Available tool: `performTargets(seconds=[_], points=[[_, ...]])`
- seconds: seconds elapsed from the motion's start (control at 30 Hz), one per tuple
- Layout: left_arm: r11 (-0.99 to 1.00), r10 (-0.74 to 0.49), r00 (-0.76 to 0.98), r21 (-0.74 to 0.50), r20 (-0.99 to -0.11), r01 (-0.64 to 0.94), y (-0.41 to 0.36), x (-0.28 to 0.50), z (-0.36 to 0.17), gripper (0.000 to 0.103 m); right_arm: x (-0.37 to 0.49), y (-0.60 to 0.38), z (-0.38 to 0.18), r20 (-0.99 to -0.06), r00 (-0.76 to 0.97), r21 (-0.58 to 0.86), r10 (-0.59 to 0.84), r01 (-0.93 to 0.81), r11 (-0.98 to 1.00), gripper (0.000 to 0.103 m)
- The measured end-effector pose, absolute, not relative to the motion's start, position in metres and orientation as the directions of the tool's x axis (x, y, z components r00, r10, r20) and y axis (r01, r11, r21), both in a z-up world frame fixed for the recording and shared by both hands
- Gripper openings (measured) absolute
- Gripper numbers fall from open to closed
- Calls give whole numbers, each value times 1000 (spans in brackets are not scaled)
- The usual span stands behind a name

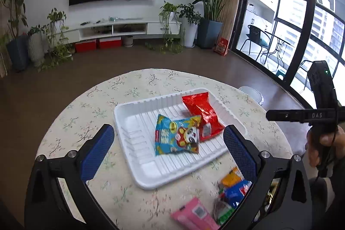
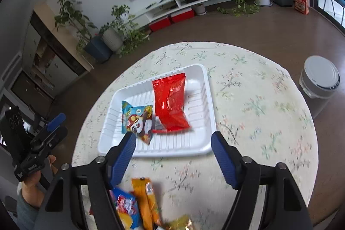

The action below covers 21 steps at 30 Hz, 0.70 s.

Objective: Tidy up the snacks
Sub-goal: 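Move both tools back toward the snack pile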

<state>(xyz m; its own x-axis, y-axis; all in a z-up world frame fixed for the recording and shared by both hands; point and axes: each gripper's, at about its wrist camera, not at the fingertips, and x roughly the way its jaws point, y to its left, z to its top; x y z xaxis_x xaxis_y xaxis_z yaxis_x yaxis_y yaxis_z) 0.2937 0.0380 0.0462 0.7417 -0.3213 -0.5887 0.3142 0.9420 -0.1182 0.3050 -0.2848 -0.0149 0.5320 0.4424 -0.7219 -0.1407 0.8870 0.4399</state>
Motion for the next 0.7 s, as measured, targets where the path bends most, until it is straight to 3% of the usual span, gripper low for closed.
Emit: performTargets(seconds=[0.33, 0.7], points=[[925, -378, 698, -280, -608, 257, 74, 190, 41, 103, 194, -300, -23, -662, 522, 550, 538, -148, 822, 80], [860, -465, 567, -195, -679, 472, 60, 98, -1, 102, 93, -262, -41, -715, 456, 460, 531, -266, 847, 80]])
